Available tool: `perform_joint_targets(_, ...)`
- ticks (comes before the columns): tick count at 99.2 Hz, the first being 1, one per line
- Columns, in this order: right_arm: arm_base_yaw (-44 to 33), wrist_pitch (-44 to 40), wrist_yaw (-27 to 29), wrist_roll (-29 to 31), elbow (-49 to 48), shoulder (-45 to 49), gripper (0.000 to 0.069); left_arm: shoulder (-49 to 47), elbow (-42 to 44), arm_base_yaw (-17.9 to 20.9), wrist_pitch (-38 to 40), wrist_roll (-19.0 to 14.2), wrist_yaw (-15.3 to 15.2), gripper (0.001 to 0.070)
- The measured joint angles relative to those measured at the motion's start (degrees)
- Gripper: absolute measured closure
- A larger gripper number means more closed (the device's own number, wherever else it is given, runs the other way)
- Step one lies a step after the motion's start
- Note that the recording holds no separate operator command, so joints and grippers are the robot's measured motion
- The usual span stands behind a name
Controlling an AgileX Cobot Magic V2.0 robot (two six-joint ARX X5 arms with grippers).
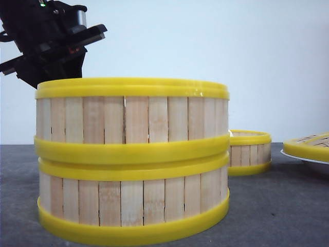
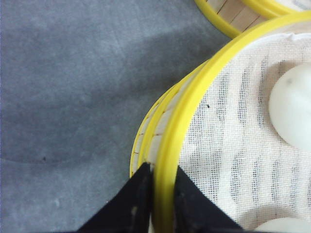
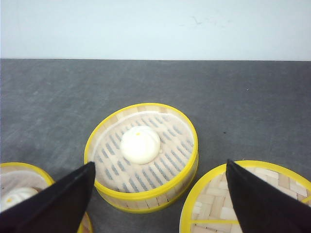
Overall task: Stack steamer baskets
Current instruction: 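Lower the held basket onto the front steamer basket with the left gripper, then open the left gripper and withdraw it from the stack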
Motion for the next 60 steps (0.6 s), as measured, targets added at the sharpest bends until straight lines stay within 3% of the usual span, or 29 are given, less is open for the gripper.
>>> perform_joint_targets(37, 0.0, -0.3, 0.0, 0.0, 0.0, 0.0, 0.0158, 1.1, 0.0, 0.0, 0.2, 0.0, 0.0, 0.0672)
perform_joint_targets(60, 0.0, -0.4, 0.0, 0.0, 0.0, 0.0, 0.0158, 1.3, 0.0, 0.0, 0.3, -0.1, 0.2, 0.0459)
